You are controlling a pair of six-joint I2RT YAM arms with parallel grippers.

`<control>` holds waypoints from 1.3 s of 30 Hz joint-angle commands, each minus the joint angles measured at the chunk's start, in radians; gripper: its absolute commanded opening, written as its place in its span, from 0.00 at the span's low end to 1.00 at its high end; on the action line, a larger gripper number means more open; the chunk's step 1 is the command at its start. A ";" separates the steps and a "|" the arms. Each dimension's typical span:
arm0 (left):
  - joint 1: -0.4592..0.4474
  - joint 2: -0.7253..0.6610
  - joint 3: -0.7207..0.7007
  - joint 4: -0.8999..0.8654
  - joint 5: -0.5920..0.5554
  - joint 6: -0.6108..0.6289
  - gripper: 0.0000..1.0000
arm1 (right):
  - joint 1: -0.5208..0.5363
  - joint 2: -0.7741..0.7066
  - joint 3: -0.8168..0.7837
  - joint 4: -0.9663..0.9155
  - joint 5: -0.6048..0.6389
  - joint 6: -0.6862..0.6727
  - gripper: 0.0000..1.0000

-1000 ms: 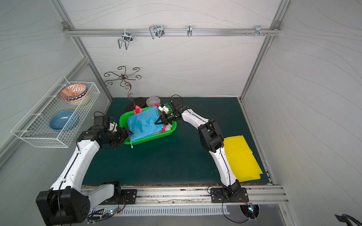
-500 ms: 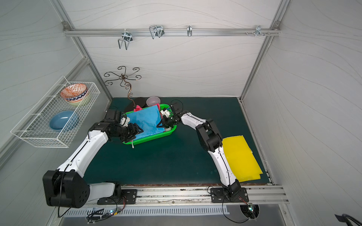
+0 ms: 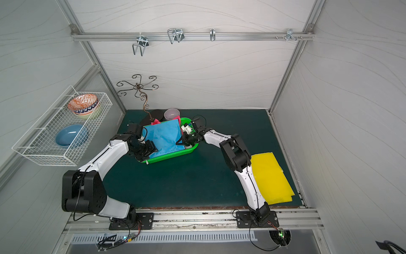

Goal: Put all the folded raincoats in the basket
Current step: Place the raincoat in the basket.

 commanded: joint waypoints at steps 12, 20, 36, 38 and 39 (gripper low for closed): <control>0.035 -0.071 0.013 -0.119 -0.240 -0.032 0.69 | 0.002 -0.159 -0.125 -0.004 0.041 0.061 0.15; 0.062 -0.144 0.028 -0.151 -0.245 -0.024 0.69 | -0.003 -0.238 -0.214 -0.012 0.100 0.052 0.32; 0.121 -0.235 0.056 -0.211 -0.235 0.038 0.75 | -0.015 -0.519 -0.417 -0.129 0.286 -0.085 0.46; 0.125 -0.237 0.058 -0.235 -0.246 0.046 0.75 | -0.015 -0.561 -0.424 -0.174 0.333 -0.135 0.48; 0.127 -0.240 0.061 -0.250 -0.245 0.048 0.75 | -0.014 -0.590 -0.432 -0.196 0.368 -0.163 0.48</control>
